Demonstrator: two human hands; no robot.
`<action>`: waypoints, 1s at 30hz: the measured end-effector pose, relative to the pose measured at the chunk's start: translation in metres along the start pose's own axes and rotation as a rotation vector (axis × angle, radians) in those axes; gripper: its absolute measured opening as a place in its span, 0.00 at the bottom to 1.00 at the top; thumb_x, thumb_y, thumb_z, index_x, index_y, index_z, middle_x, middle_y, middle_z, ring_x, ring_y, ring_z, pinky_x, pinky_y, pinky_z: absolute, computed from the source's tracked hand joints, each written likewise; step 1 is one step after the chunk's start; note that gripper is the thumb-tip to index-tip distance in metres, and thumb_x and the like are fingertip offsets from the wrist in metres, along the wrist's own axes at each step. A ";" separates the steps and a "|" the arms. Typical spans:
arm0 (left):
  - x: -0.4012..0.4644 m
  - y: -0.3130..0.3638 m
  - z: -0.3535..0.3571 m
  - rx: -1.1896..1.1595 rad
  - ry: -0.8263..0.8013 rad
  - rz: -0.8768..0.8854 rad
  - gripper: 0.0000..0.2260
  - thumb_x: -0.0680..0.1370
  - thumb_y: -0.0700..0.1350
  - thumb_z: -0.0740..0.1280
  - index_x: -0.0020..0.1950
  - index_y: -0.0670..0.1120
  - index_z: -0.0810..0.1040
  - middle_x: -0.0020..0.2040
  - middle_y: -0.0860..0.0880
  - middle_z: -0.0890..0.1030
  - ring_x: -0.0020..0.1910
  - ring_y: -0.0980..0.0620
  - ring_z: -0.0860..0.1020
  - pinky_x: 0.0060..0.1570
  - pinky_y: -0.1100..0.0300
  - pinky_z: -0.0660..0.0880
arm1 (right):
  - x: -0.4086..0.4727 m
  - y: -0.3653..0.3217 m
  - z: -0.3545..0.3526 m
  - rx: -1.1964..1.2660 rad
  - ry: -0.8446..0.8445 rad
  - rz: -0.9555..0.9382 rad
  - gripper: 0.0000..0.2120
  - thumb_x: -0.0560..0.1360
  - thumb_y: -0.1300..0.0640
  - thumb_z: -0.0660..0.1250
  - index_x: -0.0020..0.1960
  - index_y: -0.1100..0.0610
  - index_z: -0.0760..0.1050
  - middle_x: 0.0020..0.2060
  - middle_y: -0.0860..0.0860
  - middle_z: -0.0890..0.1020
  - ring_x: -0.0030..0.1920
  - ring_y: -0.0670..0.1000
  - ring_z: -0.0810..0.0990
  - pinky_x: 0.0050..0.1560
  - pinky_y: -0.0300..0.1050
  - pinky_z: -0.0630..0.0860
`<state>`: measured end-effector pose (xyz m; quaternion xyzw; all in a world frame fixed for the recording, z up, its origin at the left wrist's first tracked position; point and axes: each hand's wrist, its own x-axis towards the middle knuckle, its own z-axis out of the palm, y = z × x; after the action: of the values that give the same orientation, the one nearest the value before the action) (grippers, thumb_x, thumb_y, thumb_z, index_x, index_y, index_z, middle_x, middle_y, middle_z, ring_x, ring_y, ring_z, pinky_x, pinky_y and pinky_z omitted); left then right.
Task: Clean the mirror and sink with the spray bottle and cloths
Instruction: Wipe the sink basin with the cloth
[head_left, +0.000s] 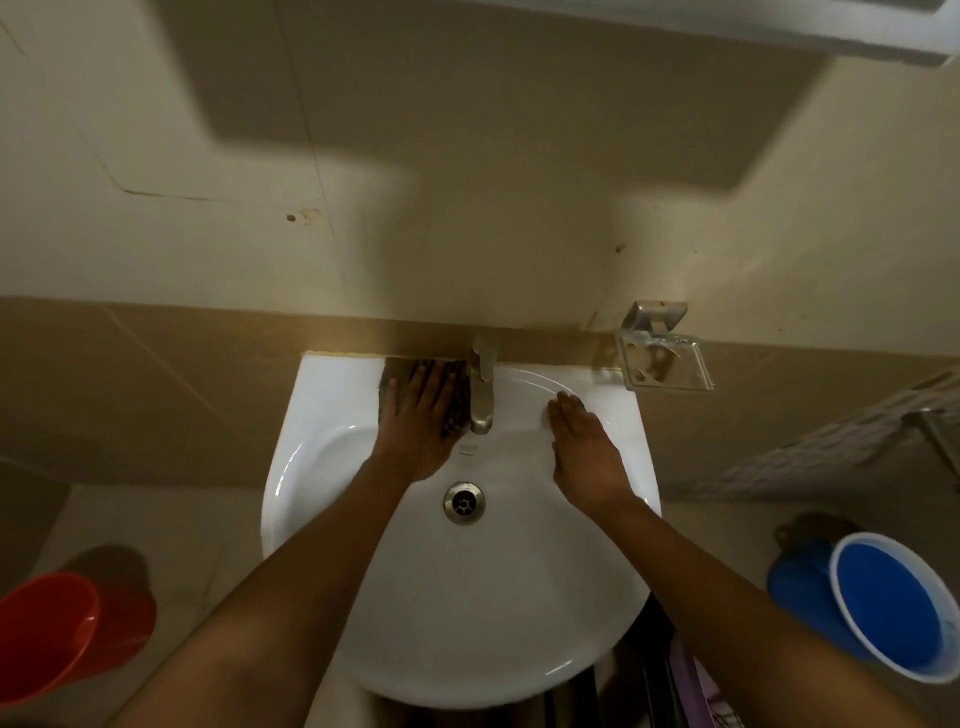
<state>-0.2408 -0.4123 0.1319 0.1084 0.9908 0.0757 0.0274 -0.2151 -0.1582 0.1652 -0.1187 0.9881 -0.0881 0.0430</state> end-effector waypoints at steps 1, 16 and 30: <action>-0.005 0.004 0.002 0.008 0.000 -0.035 0.36 0.75 0.65 0.41 0.79 0.48 0.50 0.80 0.48 0.52 0.79 0.45 0.49 0.74 0.40 0.45 | 0.001 0.003 -0.001 -0.013 -0.008 -0.004 0.33 0.79 0.64 0.58 0.79 0.61 0.48 0.80 0.56 0.49 0.80 0.55 0.46 0.77 0.46 0.43; -0.037 0.114 0.016 -0.087 -0.016 -0.061 0.32 0.78 0.60 0.46 0.78 0.43 0.54 0.78 0.42 0.59 0.77 0.40 0.57 0.74 0.46 0.46 | -0.021 0.066 -0.021 -0.061 -0.065 -0.082 0.34 0.78 0.66 0.58 0.80 0.60 0.46 0.80 0.57 0.49 0.80 0.55 0.47 0.78 0.50 0.50; 0.049 0.173 0.024 -0.083 -0.014 -0.135 0.36 0.75 0.65 0.38 0.79 0.47 0.38 0.80 0.43 0.43 0.78 0.43 0.40 0.75 0.46 0.39 | -0.036 0.114 -0.022 0.033 -0.095 -0.005 0.34 0.77 0.66 0.57 0.80 0.59 0.47 0.80 0.55 0.49 0.80 0.54 0.48 0.78 0.48 0.55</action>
<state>-0.2503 -0.2317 0.1334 0.0404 0.9917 0.1141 0.0437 -0.2081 -0.0365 0.1680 -0.1242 0.9831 -0.0988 0.0917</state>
